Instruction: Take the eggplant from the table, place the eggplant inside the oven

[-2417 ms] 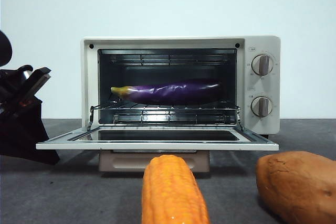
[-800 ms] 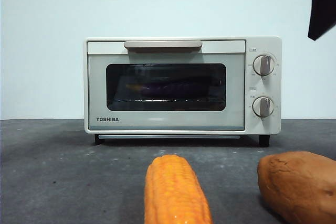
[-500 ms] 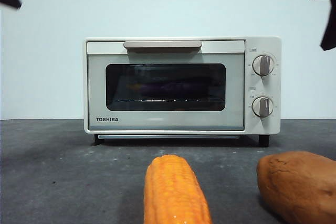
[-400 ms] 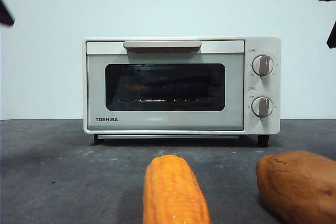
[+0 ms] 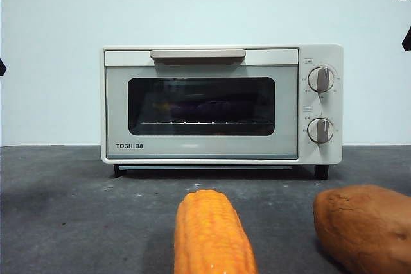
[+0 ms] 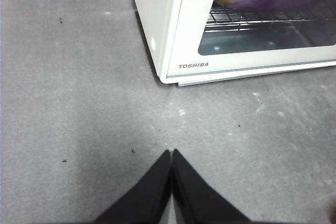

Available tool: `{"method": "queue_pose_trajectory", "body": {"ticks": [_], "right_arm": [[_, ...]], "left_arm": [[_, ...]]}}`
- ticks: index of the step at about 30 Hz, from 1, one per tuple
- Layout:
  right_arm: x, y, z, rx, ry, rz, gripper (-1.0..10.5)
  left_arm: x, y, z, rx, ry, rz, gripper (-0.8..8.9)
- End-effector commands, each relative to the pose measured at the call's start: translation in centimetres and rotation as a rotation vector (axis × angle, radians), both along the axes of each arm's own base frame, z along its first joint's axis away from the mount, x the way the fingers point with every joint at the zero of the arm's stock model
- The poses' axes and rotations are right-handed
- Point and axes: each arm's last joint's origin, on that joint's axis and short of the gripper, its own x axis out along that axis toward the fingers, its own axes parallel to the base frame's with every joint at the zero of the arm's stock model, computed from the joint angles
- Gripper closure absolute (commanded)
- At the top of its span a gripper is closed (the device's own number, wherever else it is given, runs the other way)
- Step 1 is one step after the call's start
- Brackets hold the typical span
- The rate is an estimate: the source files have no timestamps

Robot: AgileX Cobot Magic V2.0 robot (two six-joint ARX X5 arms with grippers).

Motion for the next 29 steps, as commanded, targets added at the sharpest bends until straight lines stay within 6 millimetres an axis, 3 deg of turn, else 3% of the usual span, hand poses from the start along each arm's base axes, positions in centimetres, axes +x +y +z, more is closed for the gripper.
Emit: {"method": "queue_pose_trajectory", "body": {"ticks": [1, 4, 6, 10, 13, 19, 29], "right_arm": [[0.0, 0.1, 0.2, 0.021, -0.009, -0.002, 9.4], [0.0, 0.1, 0.2, 0.02, -0.009, -0.003, 9.4], [0.0, 0.1, 0.2, 0.021, -0.009, -0.002, 9.4], [0.0, 0.1, 0.2, 0.021, -0.01, -0.002, 9.4], [0.0, 0.1, 0.2, 0.021, -0.009, -0.001, 9.4], [0.0, 0.1, 0.2, 0.021, -0.009, -0.002, 9.4], [0.0, 0.1, 0.2, 0.021, -0.009, -0.002, 9.4]], "left_arm": [[0.2, -0.1, 0.3, -0.009, -0.008, 0.003, 8.07], [0.0, 0.0, 0.3, -0.008, -0.009, 0.003, 8.07], [-1.3, 0.6, 1.1, -0.026, -0.068, 0.016, 8.07], [-5.1, 2.7, 3.5, -0.071, -0.322, 0.097, 8.07], [-6.3, 4.0, 3.7, -0.043, -0.472, 0.222, 8.07], [-6.4, 4.8, 1.3, -0.02, -0.558, 0.323, 8.07], [-5.4, 4.9, -4.4, -0.002, -0.448, 0.326, 8.07]]}}
